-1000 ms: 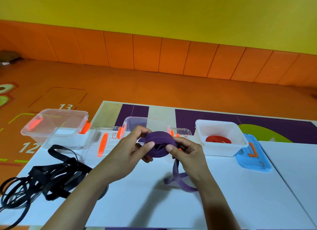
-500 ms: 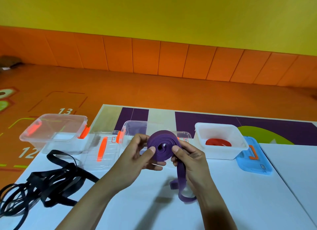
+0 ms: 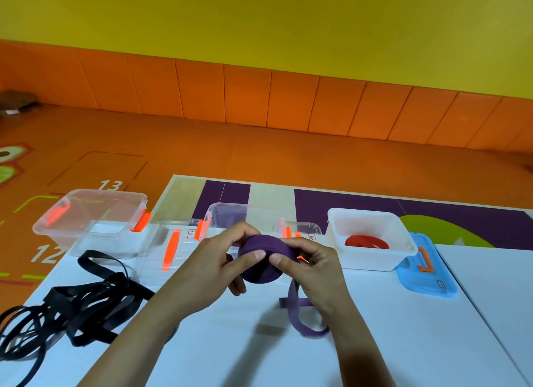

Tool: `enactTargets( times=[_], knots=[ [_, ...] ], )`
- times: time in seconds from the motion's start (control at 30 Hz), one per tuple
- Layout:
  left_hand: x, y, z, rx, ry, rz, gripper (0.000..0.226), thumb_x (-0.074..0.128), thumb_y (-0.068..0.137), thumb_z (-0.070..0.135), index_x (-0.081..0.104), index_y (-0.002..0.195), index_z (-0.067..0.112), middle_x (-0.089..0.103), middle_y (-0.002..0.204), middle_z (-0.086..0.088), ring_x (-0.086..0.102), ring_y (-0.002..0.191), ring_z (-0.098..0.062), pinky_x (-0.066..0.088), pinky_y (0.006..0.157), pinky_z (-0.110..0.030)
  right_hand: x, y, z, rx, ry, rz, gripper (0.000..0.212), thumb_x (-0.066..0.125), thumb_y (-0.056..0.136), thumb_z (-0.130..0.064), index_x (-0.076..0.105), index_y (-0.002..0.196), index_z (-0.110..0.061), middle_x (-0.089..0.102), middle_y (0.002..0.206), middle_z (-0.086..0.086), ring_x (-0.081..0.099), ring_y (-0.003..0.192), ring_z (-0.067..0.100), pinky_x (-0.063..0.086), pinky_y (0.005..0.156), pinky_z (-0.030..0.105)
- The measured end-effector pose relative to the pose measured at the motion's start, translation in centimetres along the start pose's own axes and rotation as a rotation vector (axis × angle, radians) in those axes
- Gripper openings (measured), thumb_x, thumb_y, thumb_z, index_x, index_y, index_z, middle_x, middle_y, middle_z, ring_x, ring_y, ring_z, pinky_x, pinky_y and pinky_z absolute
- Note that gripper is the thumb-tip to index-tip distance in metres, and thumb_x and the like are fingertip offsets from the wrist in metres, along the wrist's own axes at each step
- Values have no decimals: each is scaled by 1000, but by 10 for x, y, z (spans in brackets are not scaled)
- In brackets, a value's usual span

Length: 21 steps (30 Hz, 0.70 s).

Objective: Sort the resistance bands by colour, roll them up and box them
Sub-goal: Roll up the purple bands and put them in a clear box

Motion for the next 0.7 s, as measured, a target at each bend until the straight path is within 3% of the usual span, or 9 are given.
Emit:
enactTargets(
  times=[0.13,0.27,0.4,0.47,0.53,0.6,0.7],
  knots=[
    [4,2,-2,10,-270,80,20,61,99,28,58,115,17,67,104,-4,66,55,-40,59,57,-45,1,1,7,23,70,45,14,80,83,-6,79,97,-9,73,79,5,56,64,12,48,65,23],
    [10,4,-4,-25,-502,180,17,56,96,25,55,112,19,72,93,-16,68,58,-41,60,63,-47,5,5,8,32,137,52,23,80,82,-22,77,101,-11,74,79,13,62,62,19,53,64,27],
    [22,1,-9,-157,-656,139,21,52,99,26,50,117,15,72,103,-23,72,71,-46,61,70,-50,2,8,6,38,29,59,25,73,82,-31,78,100,-14,69,67,9,58,54,18,50,58,27],
    [16,0,-10,-222,-555,126,12,52,104,22,54,115,19,71,110,-14,73,74,-46,62,66,-50,-4,9,3,6,-83,57,16,75,86,-28,79,97,-17,62,60,0,49,51,14,44,54,24],
    [3,1,-9,-230,-293,98,8,57,102,21,60,110,21,67,109,-5,73,71,-37,62,62,-50,-8,10,-1,-13,-163,30,9,76,88,-18,79,97,-17,63,62,-8,45,50,8,42,54,20],
    [-11,2,-2,-176,-26,85,10,64,98,25,63,108,27,67,104,3,71,67,-25,62,61,-47,-10,9,-7,-23,-213,-30,9,77,88,-15,79,96,-16,66,64,-12,47,51,4,41,56,16],
    [-20,5,10,-81,66,-3,17,68,95,32,64,112,34,67,102,7,68,61,-28,61,59,-44,-5,9,-13,-41,-225,-97,10,79,86,-9,79,95,-14,69,67,-14,55,54,1,41,58,9]
  ],
)
Point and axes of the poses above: each hand's wrist, its own y-axis towards the middle knuckle, its own x-axis out of the palm, z = x × y, the point moved 2 cm from there along y, towards the middle knuckle
